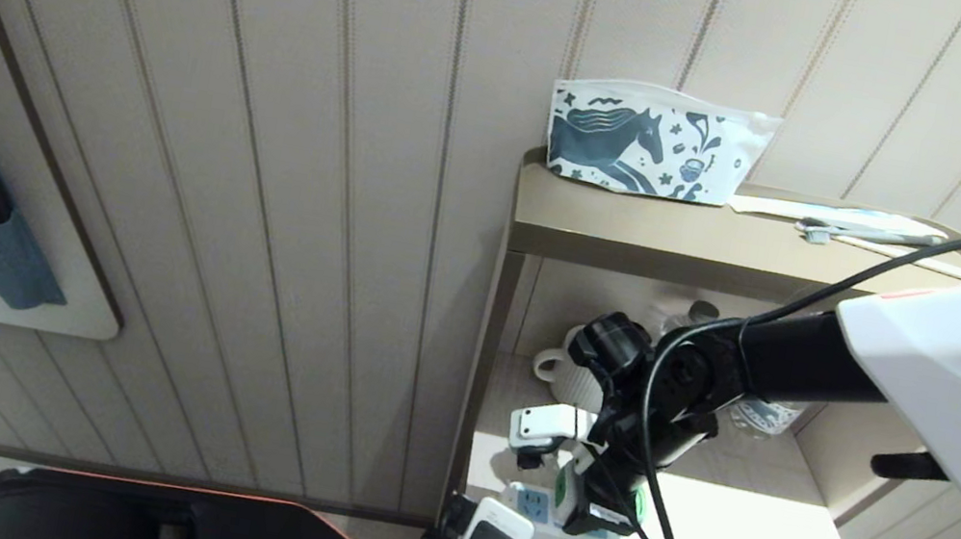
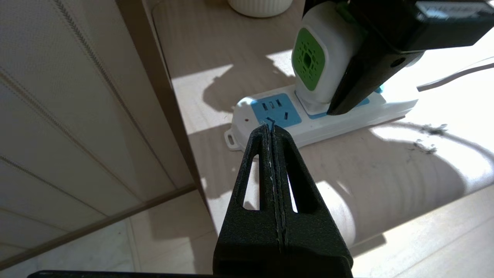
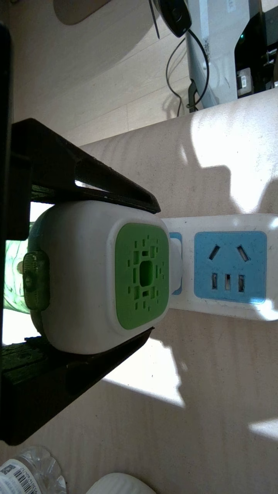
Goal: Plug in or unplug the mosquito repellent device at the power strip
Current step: Hold the socket with your left hand and unplug it with your right hand
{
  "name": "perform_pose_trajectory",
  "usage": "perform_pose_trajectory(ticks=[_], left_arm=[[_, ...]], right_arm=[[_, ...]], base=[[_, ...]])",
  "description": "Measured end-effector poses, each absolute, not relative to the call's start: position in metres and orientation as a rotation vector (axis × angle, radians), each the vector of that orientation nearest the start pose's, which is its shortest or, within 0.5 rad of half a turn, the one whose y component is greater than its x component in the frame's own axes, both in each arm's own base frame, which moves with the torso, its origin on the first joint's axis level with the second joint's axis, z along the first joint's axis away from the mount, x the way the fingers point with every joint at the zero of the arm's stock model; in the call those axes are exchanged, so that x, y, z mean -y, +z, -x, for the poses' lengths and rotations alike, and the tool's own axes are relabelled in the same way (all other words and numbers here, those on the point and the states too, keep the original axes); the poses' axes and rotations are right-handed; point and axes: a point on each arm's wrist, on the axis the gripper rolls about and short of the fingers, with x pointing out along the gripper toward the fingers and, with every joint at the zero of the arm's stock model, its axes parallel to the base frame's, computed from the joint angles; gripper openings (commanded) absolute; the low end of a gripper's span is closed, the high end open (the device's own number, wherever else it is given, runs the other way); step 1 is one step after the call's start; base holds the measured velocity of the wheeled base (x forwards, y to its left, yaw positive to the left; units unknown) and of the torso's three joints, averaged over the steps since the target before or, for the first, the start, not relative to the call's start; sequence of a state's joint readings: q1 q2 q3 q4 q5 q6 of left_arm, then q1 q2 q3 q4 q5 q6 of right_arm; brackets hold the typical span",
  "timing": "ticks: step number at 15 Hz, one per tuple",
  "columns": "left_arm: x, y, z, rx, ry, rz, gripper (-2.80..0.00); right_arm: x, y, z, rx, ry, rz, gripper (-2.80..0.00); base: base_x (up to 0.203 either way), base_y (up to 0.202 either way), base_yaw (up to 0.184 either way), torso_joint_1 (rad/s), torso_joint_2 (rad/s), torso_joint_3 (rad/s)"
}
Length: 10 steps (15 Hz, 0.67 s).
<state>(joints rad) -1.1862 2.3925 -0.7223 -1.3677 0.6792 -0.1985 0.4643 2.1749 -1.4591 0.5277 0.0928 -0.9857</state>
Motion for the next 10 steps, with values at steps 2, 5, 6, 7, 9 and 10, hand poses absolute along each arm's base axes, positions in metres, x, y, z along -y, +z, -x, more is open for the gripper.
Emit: perform_pose_trajectory(ticks=[2,5,6,7,9,10], left_arm=[[0.343,-0.015,-0.155,-0.222,-0.453,-0.058,-2.8],[0.35,-0.023,-0.152,-0.193,-0.463,-0.079,-2.8],[0.352,-0.025,-0.151,-0.186,-0.467,-0.09,-2.8],[0.355,-0.024,-0.15,-0.175,-0.468,-0.093,-2.8],[0.365,-0.023,-0.146,-0.146,-0.468,-0.099,-2.8],[0.37,-0.024,-0.143,-0.133,-0.467,-0.113,-2.8]], right_arm=[[-0.174,0.092,-0.344,-0.911,1.067,1.06,-2.8],[-0.175,0.088,-0.348,-0.901,1.06,1.058,-2.8],[-0.175,0.087,-0.349,-0.899,1.058,1.058,-2.8],[-0.175,0.086,-0.35,-0.9,1.058,1.058,-2.8],[-0.176,0.085,-0.351,-0.899,1.058,1.059,-2.8],[-0.176,0.085,-0.351,-0.899,1.058,1.059,-2.8]], base=[[0.0,0.0,0.0,0.0,0.0,0.0],[0.0,0.0,0.0,0.0,0.0,0.0],[0.0,0.0,0.0,0.0,0.0,0.0],[0.0,0.0,0.0,0.0,0.0,0.0],[0.0,0.0,0.0,0.0,0.0,0.0],[0.0,0.0,0.0,0.0,0.0,0.0]])
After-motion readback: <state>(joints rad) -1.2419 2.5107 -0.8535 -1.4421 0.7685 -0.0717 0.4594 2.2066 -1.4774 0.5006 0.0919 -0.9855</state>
